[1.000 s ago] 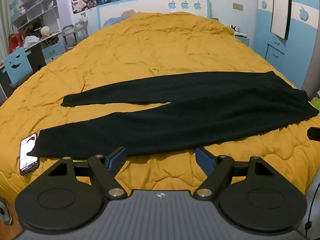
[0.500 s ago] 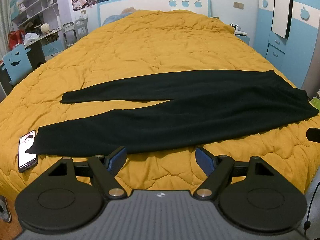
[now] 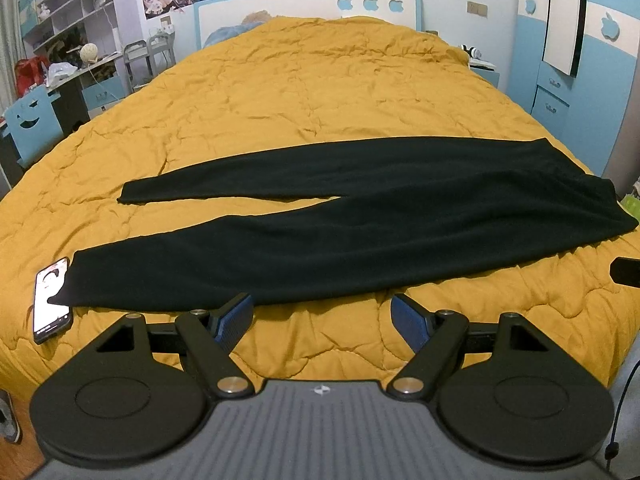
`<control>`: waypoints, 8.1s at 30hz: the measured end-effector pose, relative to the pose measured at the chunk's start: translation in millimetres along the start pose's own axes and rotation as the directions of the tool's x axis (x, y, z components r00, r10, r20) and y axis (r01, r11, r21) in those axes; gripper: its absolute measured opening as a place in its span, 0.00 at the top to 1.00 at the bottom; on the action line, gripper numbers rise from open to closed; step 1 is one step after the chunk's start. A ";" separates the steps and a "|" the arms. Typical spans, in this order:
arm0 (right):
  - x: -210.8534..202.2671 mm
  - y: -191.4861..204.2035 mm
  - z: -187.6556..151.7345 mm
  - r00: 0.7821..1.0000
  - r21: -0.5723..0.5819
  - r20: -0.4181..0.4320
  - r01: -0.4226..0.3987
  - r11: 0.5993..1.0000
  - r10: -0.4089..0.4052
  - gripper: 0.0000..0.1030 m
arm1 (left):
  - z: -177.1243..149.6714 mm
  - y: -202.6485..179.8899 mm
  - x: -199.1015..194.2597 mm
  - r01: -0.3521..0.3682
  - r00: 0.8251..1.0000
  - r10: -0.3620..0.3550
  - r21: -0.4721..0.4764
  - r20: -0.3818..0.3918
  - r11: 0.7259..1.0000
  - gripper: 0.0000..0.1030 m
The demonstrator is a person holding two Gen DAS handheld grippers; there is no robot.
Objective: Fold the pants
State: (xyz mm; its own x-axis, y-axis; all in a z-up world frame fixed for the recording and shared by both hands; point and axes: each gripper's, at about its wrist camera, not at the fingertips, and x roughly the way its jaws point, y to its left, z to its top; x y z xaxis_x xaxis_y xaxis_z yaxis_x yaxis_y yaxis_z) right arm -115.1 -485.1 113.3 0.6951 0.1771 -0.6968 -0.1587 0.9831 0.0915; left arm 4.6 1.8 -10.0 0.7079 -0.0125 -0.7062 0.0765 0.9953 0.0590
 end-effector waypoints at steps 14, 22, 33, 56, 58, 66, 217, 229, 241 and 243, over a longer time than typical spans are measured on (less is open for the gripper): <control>0.4 -0.6 0.7 1.000 -0.001 -0.002 -0.004 1.000 0.004 0.20 | -1.8 -1.0 2.6 -0.001 1.000 0.001 0.003 -0.004 1.000 0.11; 0.2 -0.6 1.9 1.000 -0.002 -0.004 -0.005 1.000 0.005 0.20 | -2.6 -0.4 4.2 0.001 1.000 -0.001 0.004 -0.006 1.000 0.11; 0.3 -0.6 2.3 1.000 -0.001 -0.006 -0.004 1.000 0.004 0.20 | -1.3 -1.2 6.1 0.003 1.000 -0.003 0.003 -0.012 1.000 0.11; 1.2 -2.1 2.1 1.000 -0.001 -0.011 -0.005 1.000 0.005 0.20 | -2.5 -2.9 6.1 0.009 1.000 -0.009 0.006 -0.017 1.000 0.11; 1.2 -2.4 2.1 1.000 -0.002 -0.012 -0.004 1.000 0.004 0.20 | -3.1 -3.1 6.7 0.010 1.000 -0.010 0.005 -0.020 1.000 0.11; 5.2 -7.3 -2.9 1.000 -0.018 0.016 0.011 1.000 -0.011 0.20 | -1.7 4.7 17.3 0.015 1.000 -0.015 0.034 -0.015 0.999 0.17; 284.0 -348.1 51.4 0.990 0.846 0.144 -0.130 0.518 0.013 0.52 | 74.5 108.2 305.2 0.300 0.939 -0.295 -0.844 0.178 0.445 0.35; 261.3 -348.1 81.2 0.968 0.815 0.251 -0.201 0.543 -0.019 0.87 | 110.8 110.2 268.8 0.256 0.963 -0.209 -0.819 0.170 0.513 0.96; 143.4 -337.0 59.3 0.997 0.863 0.068 -0.041 0.504 -0.036 0.89 | 74.5 109.0 207.0 0.137 0.976 -0.216 -0.773 0.000 0.620 0.96; 135.7 -342.3 28.0 0.999 0.883 0.008 0.013 0.469 -0.042 0.95 | 58.0 108.5 212.6 0.115 0.977 -0.213 -0.773 -0.026 0.624 0.96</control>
State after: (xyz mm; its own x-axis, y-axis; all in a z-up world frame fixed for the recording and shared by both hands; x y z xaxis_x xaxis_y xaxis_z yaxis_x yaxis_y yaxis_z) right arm 53.1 -796.3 7.4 0.7065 0.1363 -0.6944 0.5535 0.5050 0.6623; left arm 204.2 101.5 -112.7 0.6571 -0.2213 -0.7206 -0.4136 0.6934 -0.5901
